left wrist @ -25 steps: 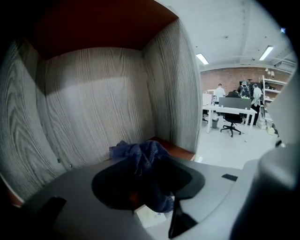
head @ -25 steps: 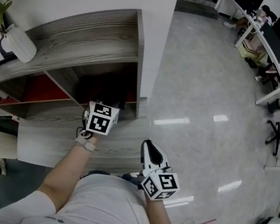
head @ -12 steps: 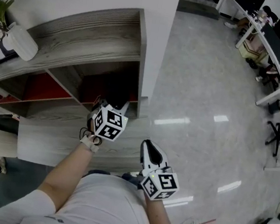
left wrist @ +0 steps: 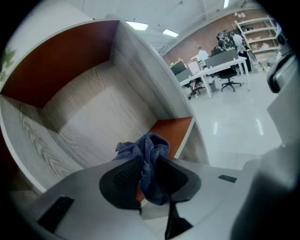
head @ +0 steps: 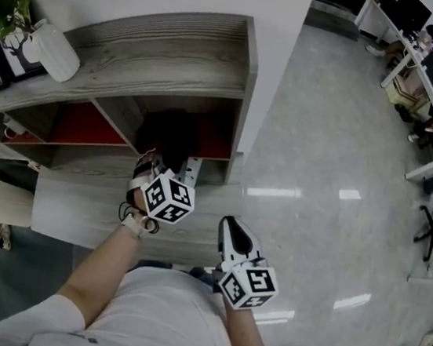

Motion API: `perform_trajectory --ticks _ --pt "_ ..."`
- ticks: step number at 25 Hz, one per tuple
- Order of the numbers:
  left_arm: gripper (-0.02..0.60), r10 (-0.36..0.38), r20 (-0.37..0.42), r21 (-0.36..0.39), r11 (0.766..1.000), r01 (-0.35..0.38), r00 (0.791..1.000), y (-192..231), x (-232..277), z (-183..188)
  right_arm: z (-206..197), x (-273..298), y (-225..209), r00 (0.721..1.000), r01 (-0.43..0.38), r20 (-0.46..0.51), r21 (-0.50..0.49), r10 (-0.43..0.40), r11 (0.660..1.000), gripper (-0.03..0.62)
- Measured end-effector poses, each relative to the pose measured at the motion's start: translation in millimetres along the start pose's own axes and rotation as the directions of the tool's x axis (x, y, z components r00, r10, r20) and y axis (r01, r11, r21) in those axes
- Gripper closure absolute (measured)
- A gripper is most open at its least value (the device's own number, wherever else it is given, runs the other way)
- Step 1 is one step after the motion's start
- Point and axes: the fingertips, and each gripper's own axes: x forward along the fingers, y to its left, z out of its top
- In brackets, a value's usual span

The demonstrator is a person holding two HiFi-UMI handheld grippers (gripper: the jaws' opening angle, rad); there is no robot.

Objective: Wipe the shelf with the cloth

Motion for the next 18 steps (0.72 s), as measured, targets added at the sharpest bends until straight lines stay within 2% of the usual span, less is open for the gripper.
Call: perform_trajectory --ticks 5,8,14,18 --pt "0.469 0.124 -0.087 0.027 0.992 -0.122 0.988 33 -9 -40 -8 14 7 0.999 -0.047 -0.02 0.001 0.047 0.999 0.554" --pt "0.472 0.178 -0.121 0.072 0.983 -0.17 0.977 47 -13 -57 -10 22 14 0.997 -0.074 -0.034 -0.001 0.074 0.997 0.554" --pt "0.476 0.254 -0.135 0.214 0.951 -0.222 0.958 51 -16 -62 -13 33 25 0.992 -0.112 -0.055 -0.008 0.111 0.994 0.554" --pt "0.479 0.296 -0.127 0.264 0.93 -0.256 0.947 56 -23 -60 -10 35 25 0.991 -0.12 -0.064 -0.011 0.119 0.993 0.555"
